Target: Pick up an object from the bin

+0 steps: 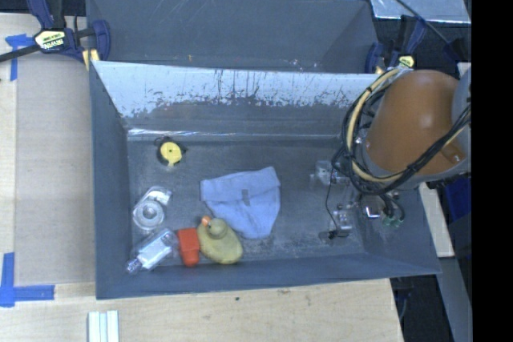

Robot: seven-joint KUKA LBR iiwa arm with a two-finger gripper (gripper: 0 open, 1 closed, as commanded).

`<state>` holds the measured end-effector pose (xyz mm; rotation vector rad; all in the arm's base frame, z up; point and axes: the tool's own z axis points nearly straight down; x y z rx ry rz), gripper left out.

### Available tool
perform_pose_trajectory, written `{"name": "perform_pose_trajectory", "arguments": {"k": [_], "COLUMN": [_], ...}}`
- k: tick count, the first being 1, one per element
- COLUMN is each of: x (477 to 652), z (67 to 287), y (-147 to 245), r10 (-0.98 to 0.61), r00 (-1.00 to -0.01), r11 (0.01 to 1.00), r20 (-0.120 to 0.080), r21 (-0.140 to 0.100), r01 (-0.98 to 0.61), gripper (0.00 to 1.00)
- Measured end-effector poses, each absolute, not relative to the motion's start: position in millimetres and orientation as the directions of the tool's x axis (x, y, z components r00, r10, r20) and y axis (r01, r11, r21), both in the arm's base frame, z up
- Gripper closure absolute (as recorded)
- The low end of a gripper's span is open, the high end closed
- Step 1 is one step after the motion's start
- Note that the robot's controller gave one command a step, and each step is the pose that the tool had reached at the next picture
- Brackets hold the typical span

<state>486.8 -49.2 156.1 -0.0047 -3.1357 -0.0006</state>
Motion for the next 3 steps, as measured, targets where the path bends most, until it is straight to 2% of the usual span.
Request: {"name": "perform_pose_trajectory", "arguments": {"k": [1,2,3], "x": [488.5,497.4,521.5], "z": [160.6,78.9,119.4], "y": [-49.0,44.7,14.8], "r10": [0.0,-0.233,-0.324], "r00": [-1.0,-0.973,-0.946], "r11": [1.0,0.973,0.946], "r20": [-0.003,0.002,-0.009], "r21": [0.0,0.001,-0.005], "r01": [0.0,-0.233,-0.324], "gripper": [0.0,0.0,0.0]}}
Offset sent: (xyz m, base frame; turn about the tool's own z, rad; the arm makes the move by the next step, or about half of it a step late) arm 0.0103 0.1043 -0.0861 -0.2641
